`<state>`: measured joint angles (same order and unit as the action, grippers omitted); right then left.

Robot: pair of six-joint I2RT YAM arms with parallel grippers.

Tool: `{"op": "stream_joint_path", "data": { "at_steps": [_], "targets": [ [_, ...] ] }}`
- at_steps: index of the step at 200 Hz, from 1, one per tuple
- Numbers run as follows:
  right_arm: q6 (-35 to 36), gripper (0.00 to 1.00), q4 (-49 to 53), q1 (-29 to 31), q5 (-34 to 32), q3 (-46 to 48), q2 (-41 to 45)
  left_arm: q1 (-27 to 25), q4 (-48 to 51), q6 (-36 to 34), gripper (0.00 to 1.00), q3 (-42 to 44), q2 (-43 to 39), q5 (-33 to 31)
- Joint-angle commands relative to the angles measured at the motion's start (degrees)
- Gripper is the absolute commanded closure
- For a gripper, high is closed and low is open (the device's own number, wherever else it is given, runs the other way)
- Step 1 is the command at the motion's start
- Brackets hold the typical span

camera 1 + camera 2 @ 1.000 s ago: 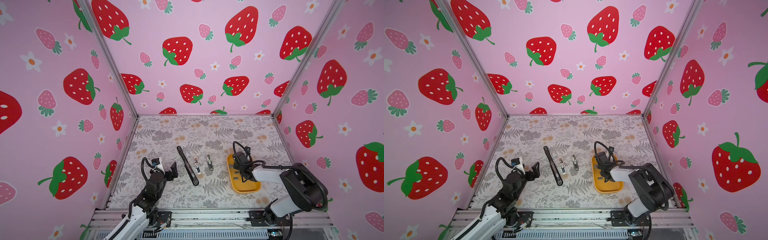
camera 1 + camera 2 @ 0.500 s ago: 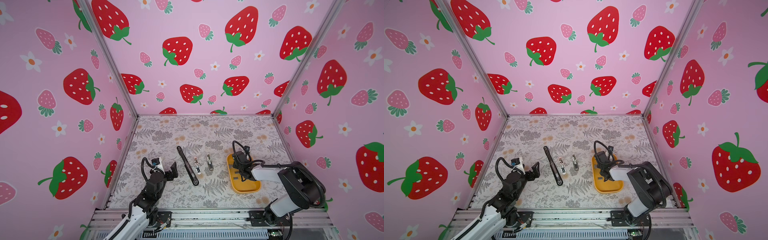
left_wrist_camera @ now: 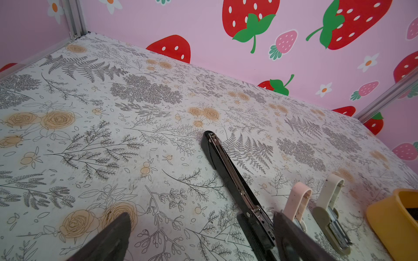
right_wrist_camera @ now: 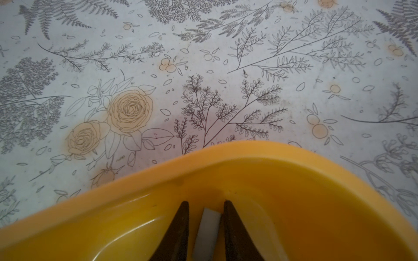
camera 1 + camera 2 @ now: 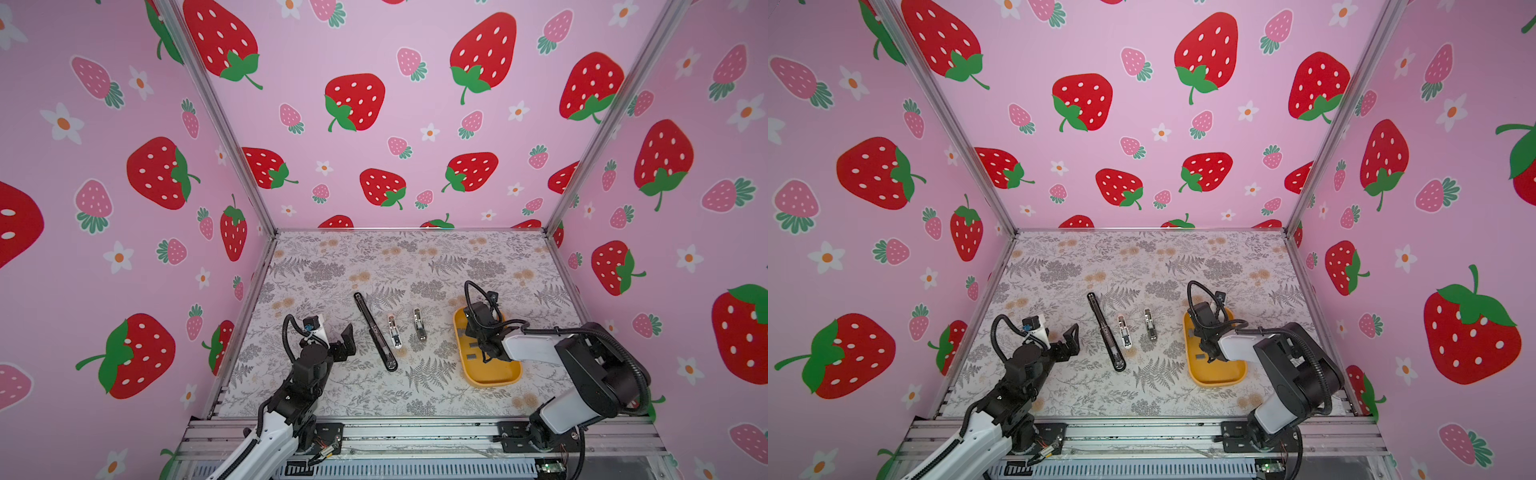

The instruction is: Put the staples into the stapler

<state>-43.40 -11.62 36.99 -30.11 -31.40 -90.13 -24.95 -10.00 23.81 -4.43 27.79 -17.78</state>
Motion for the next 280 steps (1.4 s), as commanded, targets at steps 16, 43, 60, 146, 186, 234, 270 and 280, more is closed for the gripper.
{"op": "stream_joint_path", "data": {
  "at_steps": [16,43,60,146,186,234,270,280],
  "targets": [
    [0.3,0.75,3.6,-0.2,1.8,-0.1,-2.1,0.2,-0.8,0.1,0.01,-0.1,-0.4,-0.3],
    [0.7,0.81,3.5,-0.2,1.9,-0.2,-2.4,0.3,-0.8,0.1,0.01,-0.1,-0.3,-0.2],
    [1.0,0.84,3.5,-0.2,2.1,-0.3,-2.4,0.2,-0.8,0.1,0.01,-0.1,-0.3,-0.3],
    [4.9,0.88,5.4,0.7,4.5,0.3,6.3,0.2,-1.2,0.0,0.01,-0.2,0.4,0.0],
    [7.5,0.88,8.4,4.2,3.3,0.6,17.6,0.2,-2.2,-0.3,0.01,-0.6,2.4,0.7],
    [11.1,0.88,5.3,16.3,-0.3,0.6,27.1,0.2,-2.3,-0.4,0.01,-0.8,3.0,1.1],
    [11.5,0.88,1.8,26.7,-6.3,-1.8,24.3,0.2,-2.3,-0.4,0.01,-0.8,2.9,1.0],
    [11.7,0.88,0.4,29.0,-7.8,-2.5,22.5,0.2,-2.3,-0.3,0.01,-0.8,3.0,1.0]
  ]
}}
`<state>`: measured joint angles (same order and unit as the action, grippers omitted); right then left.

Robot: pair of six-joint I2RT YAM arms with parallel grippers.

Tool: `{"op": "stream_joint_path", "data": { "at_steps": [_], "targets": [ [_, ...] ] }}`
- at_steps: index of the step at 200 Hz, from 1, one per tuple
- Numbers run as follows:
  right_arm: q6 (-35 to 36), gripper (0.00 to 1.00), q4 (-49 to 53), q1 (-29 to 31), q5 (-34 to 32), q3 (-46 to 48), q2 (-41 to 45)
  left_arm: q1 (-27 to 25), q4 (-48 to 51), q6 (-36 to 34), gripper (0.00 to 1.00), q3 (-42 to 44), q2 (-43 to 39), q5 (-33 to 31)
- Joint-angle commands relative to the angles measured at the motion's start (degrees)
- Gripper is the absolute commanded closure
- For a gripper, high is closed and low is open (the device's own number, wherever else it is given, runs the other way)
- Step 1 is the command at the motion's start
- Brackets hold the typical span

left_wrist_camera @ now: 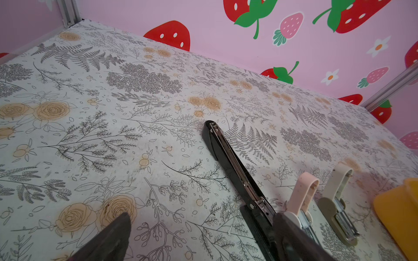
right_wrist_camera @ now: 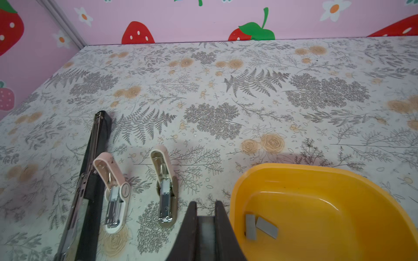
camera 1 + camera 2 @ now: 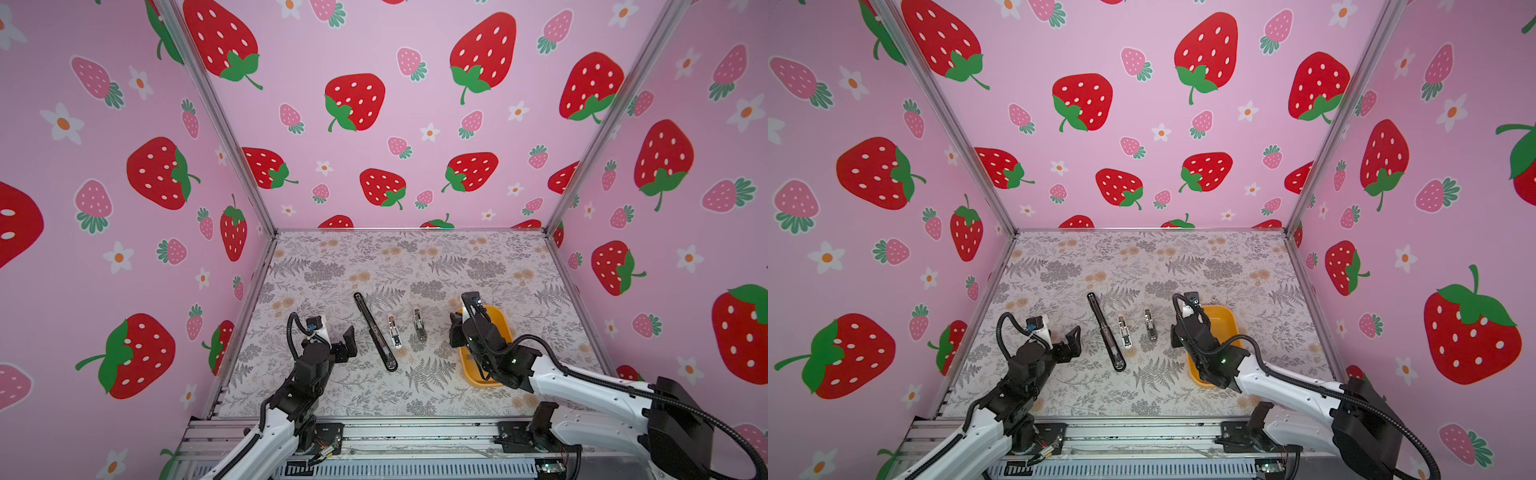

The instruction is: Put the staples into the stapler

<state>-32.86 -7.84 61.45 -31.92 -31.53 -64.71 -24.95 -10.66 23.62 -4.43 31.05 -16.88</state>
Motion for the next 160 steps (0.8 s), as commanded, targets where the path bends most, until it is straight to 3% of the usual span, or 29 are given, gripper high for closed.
{"op": "stream_joint_path", "data": {
  "at_steps": [1,36,83,160],
  "targets": [
    [1.1,0.88,-3.6,4.7,-6.1,-2.5,-3.1,0.2,-1.6,-0.2,0.01,-0.8,-0.3,0.2],
    [0.3,0.88,-8.0,9.7,-7.7,-6.4,-12.2,0.2,-1.6,-0.2,0.01,-0.8,-0.2,0.1],
    [-2.8,0.89,-9.4,11.5,-7.3,-12.0,-23.5,0.2,-1.8,-0.3,0.01,-0.8,0.0,0.5],
    [-5.9,0.89,-12.6,11.6,-6.2,-13.3,-29.3,0.2,-2.6,-1.0,0.01,-0.8,0.6,2.2]
  ]
}}
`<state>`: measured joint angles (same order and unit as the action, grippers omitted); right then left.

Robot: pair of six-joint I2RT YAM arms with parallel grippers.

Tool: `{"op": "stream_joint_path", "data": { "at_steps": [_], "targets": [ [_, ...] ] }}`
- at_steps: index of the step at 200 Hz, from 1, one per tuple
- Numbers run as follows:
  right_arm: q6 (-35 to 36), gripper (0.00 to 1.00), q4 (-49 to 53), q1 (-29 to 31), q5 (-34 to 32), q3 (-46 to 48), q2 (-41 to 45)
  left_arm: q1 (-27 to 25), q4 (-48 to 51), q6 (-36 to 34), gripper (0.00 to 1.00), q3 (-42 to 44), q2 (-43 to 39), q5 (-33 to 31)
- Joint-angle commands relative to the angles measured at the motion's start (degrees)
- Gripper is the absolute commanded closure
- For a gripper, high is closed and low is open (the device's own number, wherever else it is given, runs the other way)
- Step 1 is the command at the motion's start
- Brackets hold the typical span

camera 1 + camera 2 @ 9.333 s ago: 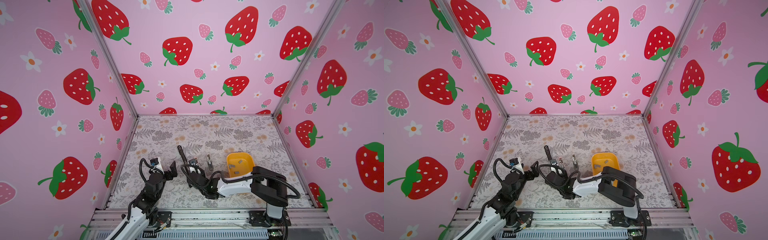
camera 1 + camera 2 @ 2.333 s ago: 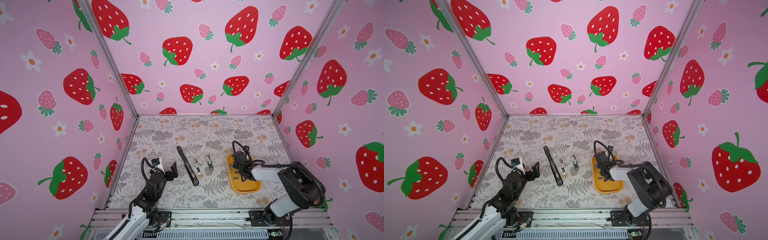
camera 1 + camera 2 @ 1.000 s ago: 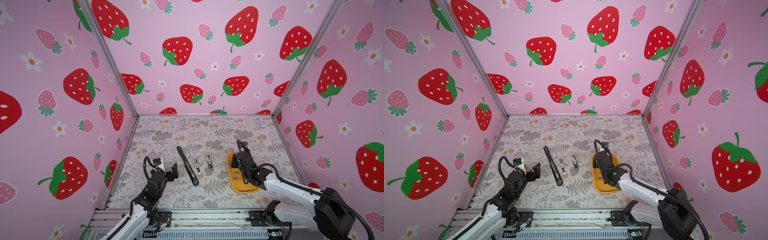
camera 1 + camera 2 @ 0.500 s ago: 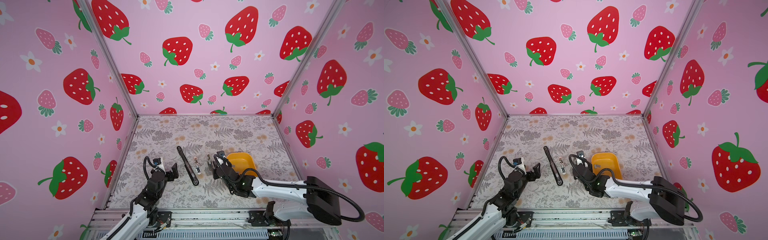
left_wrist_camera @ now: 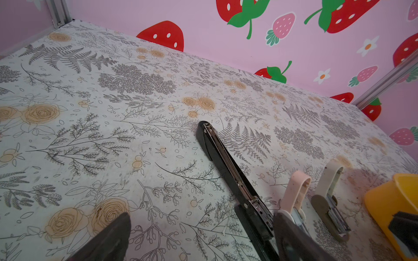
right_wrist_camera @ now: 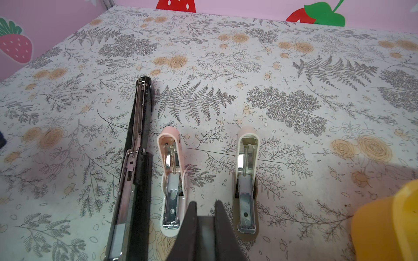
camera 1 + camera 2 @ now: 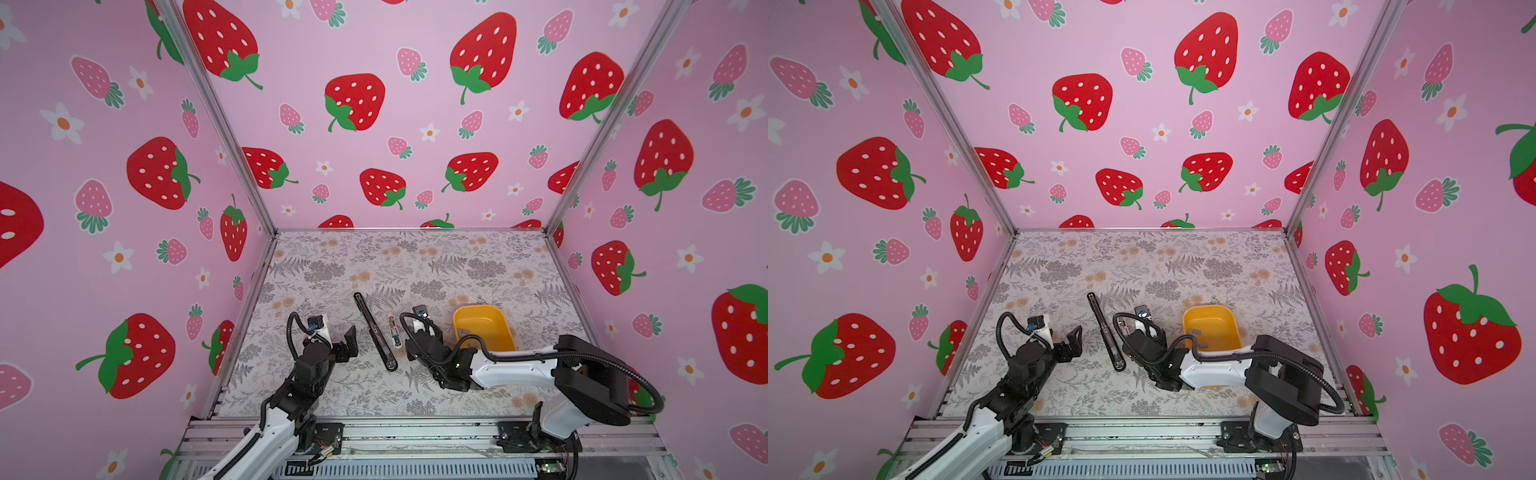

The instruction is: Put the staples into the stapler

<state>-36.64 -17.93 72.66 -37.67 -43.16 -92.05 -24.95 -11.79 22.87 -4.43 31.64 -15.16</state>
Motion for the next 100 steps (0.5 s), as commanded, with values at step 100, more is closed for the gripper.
{"op": "stream_joint_path", "data": {
  "at_steps": [100],
  "targets": [
    [-1.3,0.89,-4.2,-0.5,1.9,-6.5,-10.8,0.2,-1.7,-0.2,0.01,-1.1,1.1,0.7]
  ]
}}
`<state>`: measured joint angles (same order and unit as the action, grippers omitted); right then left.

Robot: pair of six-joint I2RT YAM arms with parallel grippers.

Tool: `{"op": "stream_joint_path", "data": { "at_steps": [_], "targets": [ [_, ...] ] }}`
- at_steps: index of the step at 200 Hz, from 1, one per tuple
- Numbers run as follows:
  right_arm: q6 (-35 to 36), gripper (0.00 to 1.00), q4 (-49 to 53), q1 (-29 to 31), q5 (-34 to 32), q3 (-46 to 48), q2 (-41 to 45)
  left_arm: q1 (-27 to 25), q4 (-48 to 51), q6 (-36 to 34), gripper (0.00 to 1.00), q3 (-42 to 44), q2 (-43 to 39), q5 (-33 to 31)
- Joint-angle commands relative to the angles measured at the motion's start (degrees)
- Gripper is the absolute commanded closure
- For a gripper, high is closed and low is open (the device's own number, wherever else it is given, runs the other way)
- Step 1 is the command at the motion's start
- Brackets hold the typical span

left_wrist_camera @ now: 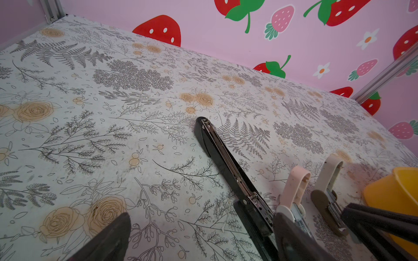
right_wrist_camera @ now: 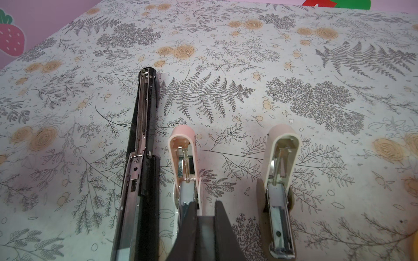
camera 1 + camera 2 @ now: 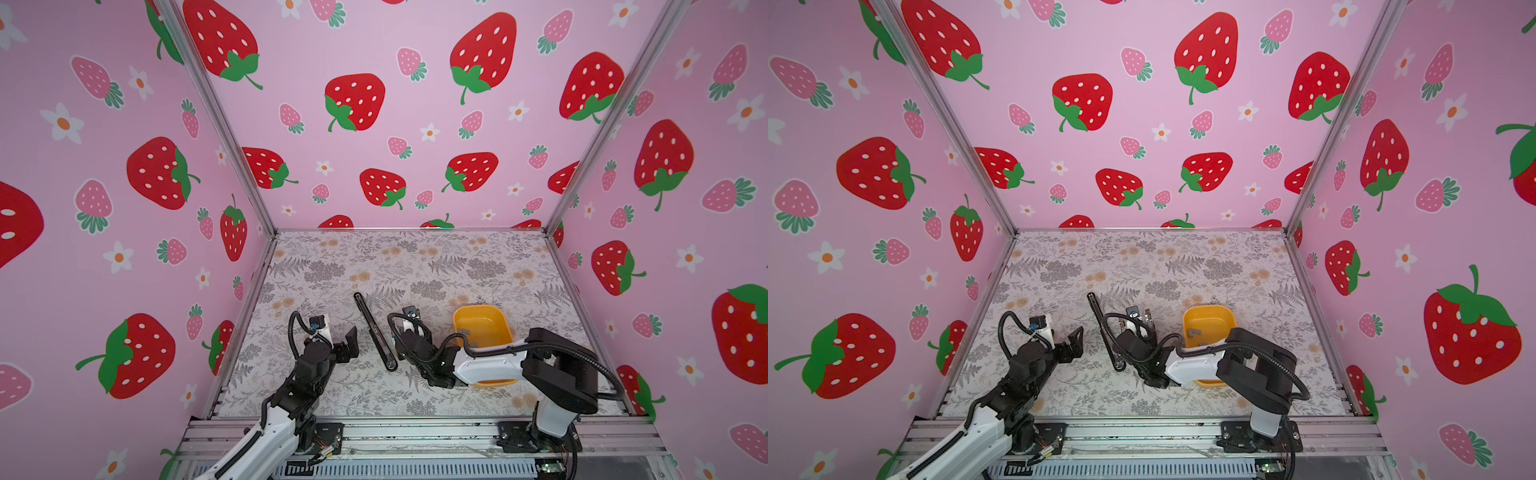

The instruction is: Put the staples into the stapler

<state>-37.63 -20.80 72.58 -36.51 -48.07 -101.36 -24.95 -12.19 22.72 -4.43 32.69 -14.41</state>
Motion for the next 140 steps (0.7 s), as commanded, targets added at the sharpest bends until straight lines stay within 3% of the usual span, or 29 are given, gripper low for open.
{"op": "stream_joint_path", "data": {
  "at_steps": [1,140],
  "targets": [
    [-0.3,0.89,-1.3,-0.4,0.8,-1.6,-1.5,0.2,-1.3,0.0,0.01,-1.2,0.1,-0.2],
    [1.4,0.89,-2.2,-1.0,3.4,-4.5,-5.4,0.2,-1.1,0.2,0.01,-1.4,0.4,-0.8]
  ]
}}
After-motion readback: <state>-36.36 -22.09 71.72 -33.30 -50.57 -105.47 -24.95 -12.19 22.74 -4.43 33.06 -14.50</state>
